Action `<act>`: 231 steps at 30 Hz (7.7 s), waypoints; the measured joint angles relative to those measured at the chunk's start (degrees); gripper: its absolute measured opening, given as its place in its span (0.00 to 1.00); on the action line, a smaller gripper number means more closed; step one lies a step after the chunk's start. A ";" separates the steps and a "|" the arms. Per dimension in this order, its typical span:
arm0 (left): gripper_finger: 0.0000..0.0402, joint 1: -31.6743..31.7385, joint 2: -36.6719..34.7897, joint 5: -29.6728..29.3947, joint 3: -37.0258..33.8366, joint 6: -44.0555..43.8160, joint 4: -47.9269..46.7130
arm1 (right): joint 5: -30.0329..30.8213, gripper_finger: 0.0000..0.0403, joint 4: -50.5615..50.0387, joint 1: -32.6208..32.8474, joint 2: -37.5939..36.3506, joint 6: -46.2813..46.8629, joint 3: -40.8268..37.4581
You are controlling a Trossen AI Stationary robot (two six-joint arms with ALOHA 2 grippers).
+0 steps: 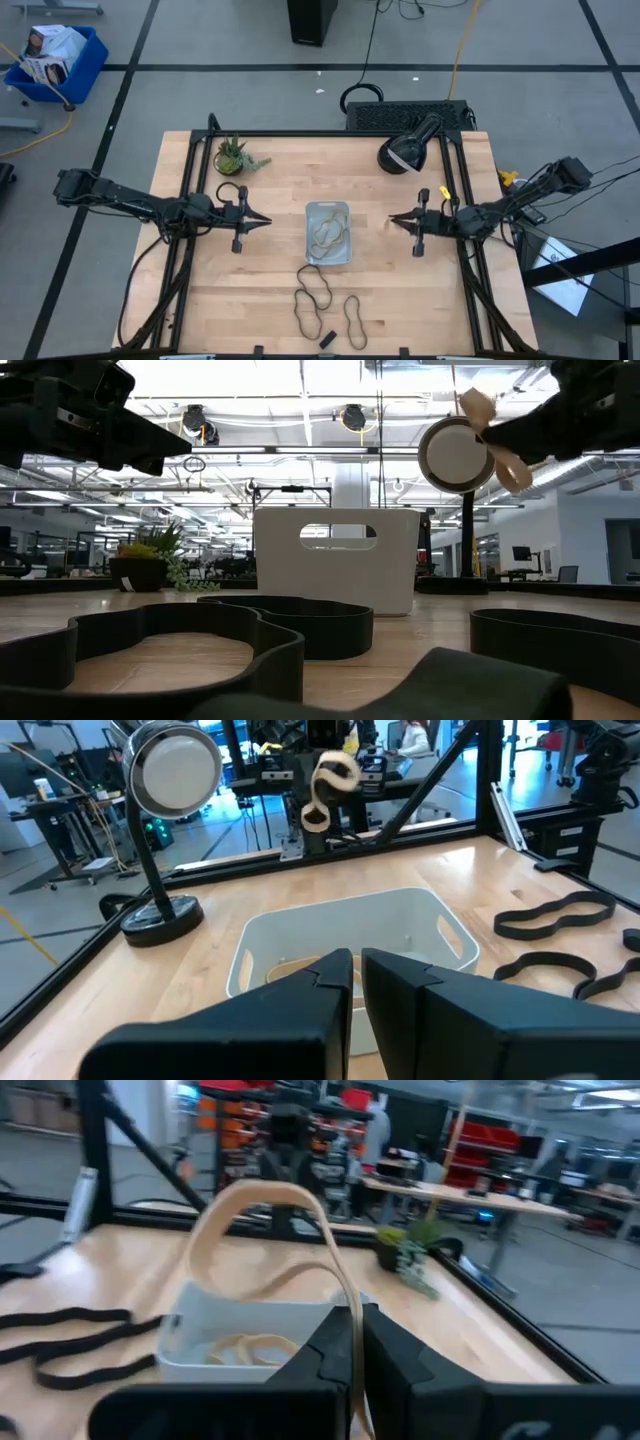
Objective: Pick and place rubber bands into bin
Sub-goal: Put the light brown rubber band into the bin, then put the top black rubber band into the bin
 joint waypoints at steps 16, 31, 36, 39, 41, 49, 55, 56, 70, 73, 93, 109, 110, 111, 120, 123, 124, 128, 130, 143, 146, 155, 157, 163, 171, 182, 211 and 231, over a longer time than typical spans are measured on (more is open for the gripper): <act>0.09 0.00 0.01 -0.02 0.00 0.11 0.13 | -6.73 0.01 5.22 -5.95 4.70 5.06 -1.03; 0.09 0.00 0.01 -0.04 0.00 0.42 0.57 | -13.18 0.01 11.35 -7.51 25.66 -0.66 13.40; 0.09 0.00 0.01 -0.04 0.00 0.40 0.55 | -15.07 0.01 11.29 -9.08 35.54 -1.94 20.18; 0.09 0.00 0.01 -0.04 0.00 0.35 0.55 | -19.52 0.00 11.26 -10.31 40.87 -1.94 23.65; 0.09 0.00 0.01 -0.07 0.00 0.33 0.54 | -20.82 0.00 11.23 -10.79 44.01 -1.93 25.66; 0.09 0.00 0.01 -0.07 0.00 0.39 0.55 | -23.62 0.00 12.54 -13.99 53.80 -1.48 28.99; 0.09 0.00 0.00 -0.07 0.00 0.44 0.55 | -28.15 0.00 18.11 -15.91 57.92 1.14 29.04; 0.09 0.01 0.00 -0.07 0.00 0.44 0.54 | -28.12 0.00 18.20 -16.09 58.37 1.49 29.04; 0.09 0.00 0.01 -0.07 0.00 0.52 0.52 | -28.00 0.16 17.07 -16.17 58.89 3.17 29.04; 0.09 0.01 -0.01 -0.07 0.00 0.52 0.52 | -27.98 0.23 17.00 -16.17 58.89 3.20 29.04; 0.09 0.01 0.01 -0.07 0.00 0.44 0.40 | -27.65 0.27 13.71 -14.62 52.61 1.62 28.98; 0.09 0.02 -0.01 -1.66 0.00 0.37 -0.09 | -23.25 0.00 13.20 -14.74 25.62 -2.57 14.37; 0.09 0.02 -0.01 -1.95 0.00 0.39 -0.22 | -21.44 0.00 13.88 -14.22 24.39 -2.58 12.95; 0.09 0.01 -0.01 -2.40 0.00 0.47 -0.43 | -19.33 0.00 14.32 -13.77 23.24 -2.67 11.68; 0.09 0.02 -0.01 -3.08 0.00 1.23 -1.18 | -14.38 0.00 15.14 -12.86 11.20 -3.04 4.48; 0.09 0.02 -0.02 -3.08 0.00 1.25 -1.22 | -14.48 0.00 14.99 -12.89 7.76 -2.50 2.14; 0.09 0.00 -0.01 -3.08 0.00 1.24 -1.26 | -14.54 0.00 14.94 -12.89 6.69 -1.94 1.55; 0.09 0.00 0.01 -3.08 0.00 1.25 -1.29 | -16.75 0.00 13.23 -12.94 2.48 -1.74 0.19; 0.09 0.02 0.01 -3.08 0.00 1.25 -1.29 | -18.16 0.00 12.84 -12.89 0.53 -1.81 -0.15; 0.09 0.00 0.05 -3.07 0.00 1.27 -2.48 | -22.01 0.00 8.54 -12.85 -9.74 -3.04 -3.88; 0.09 0.02 0.13 -2.92 0.00 0.97 -2.59 | -21.78 0.00 11.53 -13.28 -12.30 -3.08 -6.32; 0.09 -0.86 0.36 -2.11 0.68 -4.72 -2.92 | -22.07 0.00 10.96 -13.61 -14.05 -2.53 -6.64; 0.09 -2.51 1.76 -2.15 2.27 -6.12 -2.98 | -22.08 0.00 10.78 -13.61 -14.01 -3.06 -6.65; 0.09 -10.97 11.17 -9.62 11.92 -9.54 -4.58 | -22.08 0.00 10.31 -13.61 -14.04 -3.15 -6.71; 0.02 -20.64 33.04 -12.56 31.31 -11.46 -22.16 | -22.05 0.00 10.33 -13.61 -14.05 -3.64 -6.76; 0.16 -26.94 49.97 -9.11 38.99 -14.87 -28.04 | -21.97 0.00 10.33 -13.61 -14.05 -3.62 -6.80; 0.48 -20.83 60.56 -4.59 55.36 -1.94 -43.55 | -21.64 0.00 9.96 -13.61 -13.84 -5.61 -6.85; 0.37 -18.51 64.25 -1.57 57.68 3.22 -57.22 | -21.63 0.00 8.91 -13.61 -13.74 -6.01 -6.85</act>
